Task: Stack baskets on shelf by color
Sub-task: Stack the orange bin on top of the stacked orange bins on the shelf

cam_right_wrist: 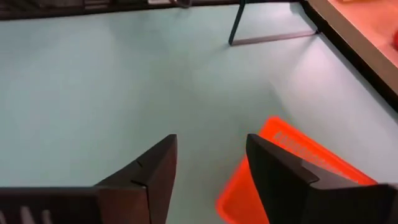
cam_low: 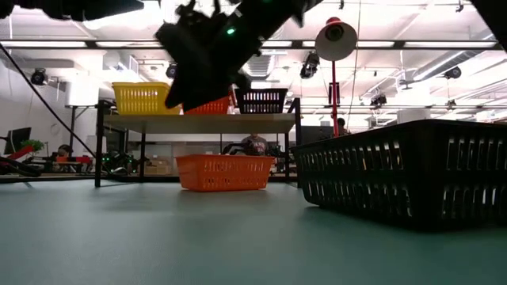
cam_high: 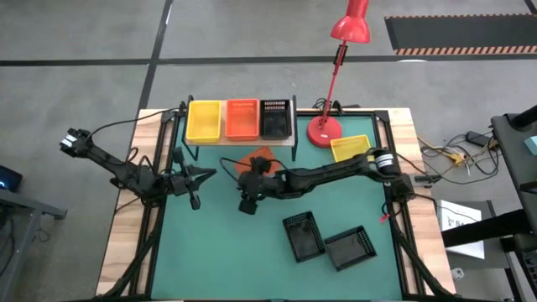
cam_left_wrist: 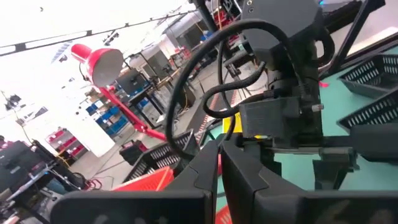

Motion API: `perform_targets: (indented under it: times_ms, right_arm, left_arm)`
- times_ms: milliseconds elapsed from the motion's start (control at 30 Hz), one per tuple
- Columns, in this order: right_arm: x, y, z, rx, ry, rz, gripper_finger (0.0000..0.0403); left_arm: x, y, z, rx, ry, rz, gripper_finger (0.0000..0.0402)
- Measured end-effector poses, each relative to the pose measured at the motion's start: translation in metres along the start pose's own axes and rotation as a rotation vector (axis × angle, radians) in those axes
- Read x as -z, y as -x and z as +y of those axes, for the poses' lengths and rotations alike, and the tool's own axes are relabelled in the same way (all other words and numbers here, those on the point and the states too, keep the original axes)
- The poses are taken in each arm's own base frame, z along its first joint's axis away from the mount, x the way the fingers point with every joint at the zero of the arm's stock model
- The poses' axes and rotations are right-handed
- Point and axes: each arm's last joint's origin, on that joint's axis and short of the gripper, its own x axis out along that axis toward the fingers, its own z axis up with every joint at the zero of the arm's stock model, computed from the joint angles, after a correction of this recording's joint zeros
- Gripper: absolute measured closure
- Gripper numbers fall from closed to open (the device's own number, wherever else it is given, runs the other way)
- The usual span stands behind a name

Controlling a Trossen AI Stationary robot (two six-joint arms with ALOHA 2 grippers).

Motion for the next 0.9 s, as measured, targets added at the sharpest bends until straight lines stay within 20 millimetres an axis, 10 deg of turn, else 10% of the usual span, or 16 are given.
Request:
perform_targets:
  times_ms: [433,900]
  right_arm:
    - [0.018,-0.064,-0.017,0.12,0.028,0.192,0.0213]
    - [0.026,-0.07,-0.018,0.132,0.015,0.265,0.0281]
  left_arm:
    - [0.002,0.002,0.002,-0.003,0.01,-0.006,0.0398]
    - [0.001,0.003,0.004,-0.011,-0.028,-0.017,0.0398]
